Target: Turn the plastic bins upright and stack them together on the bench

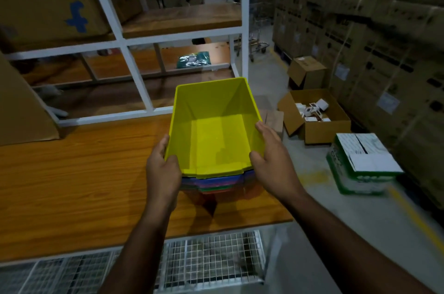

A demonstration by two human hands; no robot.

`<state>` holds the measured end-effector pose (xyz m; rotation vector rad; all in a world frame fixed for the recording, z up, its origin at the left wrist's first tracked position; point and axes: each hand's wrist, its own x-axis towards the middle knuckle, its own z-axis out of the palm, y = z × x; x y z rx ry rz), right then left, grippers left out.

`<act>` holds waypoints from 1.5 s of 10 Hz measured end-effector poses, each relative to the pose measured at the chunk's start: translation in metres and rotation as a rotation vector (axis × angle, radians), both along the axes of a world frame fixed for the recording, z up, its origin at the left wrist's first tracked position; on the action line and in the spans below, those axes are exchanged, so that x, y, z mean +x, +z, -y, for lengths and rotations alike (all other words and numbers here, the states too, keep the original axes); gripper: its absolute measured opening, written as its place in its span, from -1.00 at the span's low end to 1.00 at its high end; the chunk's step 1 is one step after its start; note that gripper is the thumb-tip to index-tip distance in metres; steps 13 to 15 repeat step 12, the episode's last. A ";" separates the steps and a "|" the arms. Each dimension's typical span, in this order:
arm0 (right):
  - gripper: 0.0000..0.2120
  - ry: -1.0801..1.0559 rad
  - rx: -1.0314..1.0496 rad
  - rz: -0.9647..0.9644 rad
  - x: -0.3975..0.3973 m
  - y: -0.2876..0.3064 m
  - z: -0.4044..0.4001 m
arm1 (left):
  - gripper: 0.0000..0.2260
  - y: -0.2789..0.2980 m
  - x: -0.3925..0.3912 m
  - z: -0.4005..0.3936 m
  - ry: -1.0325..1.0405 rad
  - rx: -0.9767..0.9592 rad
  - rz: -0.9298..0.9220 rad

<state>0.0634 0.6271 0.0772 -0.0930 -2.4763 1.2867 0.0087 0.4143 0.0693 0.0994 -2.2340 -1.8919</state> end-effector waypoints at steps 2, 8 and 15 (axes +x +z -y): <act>-0.40 -0.098 -0.001 -0.031 0.029 -0.008 -0.021 | -0.52 -0.005 0.017 -0.024 -0.039 0.008 -0.013; -0.42 -0.085 0.049 -0.058 0.050 -0.012 -0.045 | -0.48 0.005 0.045 -0.047 -0.013 -0.382 -0.082; -0.51 0.061 0.149 -0.178 0.042 0.013 -0.089 | -0.53 0.048 0.052 -0.131 -0.110 -0.512 -0.320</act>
